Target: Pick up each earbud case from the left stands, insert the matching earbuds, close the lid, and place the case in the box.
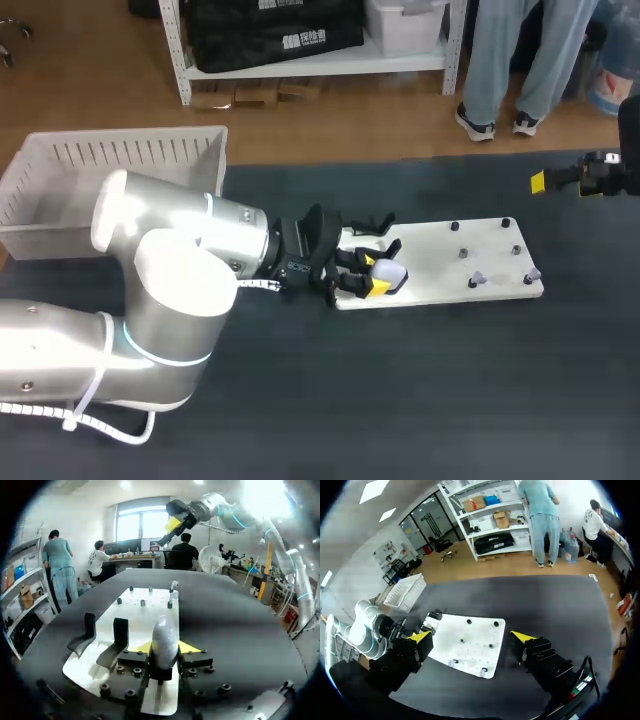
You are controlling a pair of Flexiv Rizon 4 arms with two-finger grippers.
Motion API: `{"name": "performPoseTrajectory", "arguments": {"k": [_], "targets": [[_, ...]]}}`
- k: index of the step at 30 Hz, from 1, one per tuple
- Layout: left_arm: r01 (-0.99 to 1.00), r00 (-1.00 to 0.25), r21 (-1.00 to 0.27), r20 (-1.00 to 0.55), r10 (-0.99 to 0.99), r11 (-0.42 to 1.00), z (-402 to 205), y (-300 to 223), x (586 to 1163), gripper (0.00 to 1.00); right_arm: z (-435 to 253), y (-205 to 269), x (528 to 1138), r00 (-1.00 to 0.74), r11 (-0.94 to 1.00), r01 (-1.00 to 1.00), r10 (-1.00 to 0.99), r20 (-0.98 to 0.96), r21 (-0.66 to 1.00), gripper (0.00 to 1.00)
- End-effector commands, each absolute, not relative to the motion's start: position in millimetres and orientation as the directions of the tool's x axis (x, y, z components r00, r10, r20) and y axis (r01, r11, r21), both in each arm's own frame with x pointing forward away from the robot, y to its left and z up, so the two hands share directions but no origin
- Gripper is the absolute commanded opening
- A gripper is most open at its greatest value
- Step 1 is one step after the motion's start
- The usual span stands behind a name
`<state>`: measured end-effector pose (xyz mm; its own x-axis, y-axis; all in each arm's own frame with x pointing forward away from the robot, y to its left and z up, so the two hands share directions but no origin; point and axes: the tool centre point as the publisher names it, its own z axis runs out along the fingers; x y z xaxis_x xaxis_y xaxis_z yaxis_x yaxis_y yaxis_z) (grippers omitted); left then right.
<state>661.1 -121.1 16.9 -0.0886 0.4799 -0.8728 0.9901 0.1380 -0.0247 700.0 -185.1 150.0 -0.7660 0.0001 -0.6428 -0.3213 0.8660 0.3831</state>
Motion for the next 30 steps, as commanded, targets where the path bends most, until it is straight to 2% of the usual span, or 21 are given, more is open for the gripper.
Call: {"name": "performPoseTrajectory", "arguments": {"k": [1, 3, 24, 30], "targets": [[0.991, -0.086, -0.027, -0.876, 0.474, 0.132, 13, -121, 662, 0.11, 150, -185, 700, -0.766, 0.866, -0.321, 0.000, -0.643, 0.383, 1.00], [0.991, -0.088, -0.029, -0.876, 0.473, 0.132, 12, -121, 662, 0.00, 150, -185, 700, -0.766, 0.866, -0.321, 0.000, -0.643, 0.383, 1.00], [0.992, -0.012, 0.041, -0.909, 0.417, 0.118, 82, -101, 659, 0.00, 150, -185, 700, -0.766, 0.866, -0.321, 0.000, -0.643, 0.383, 1.00], [0.991, 0.025, 0.078, -0.909, 0.417, 0.111, 105, -112, 667, 0.00, 150, -150, 697, -0.739, 0.837, -0.419, -0.089, -0.668, 0.351, 1.00]]}}
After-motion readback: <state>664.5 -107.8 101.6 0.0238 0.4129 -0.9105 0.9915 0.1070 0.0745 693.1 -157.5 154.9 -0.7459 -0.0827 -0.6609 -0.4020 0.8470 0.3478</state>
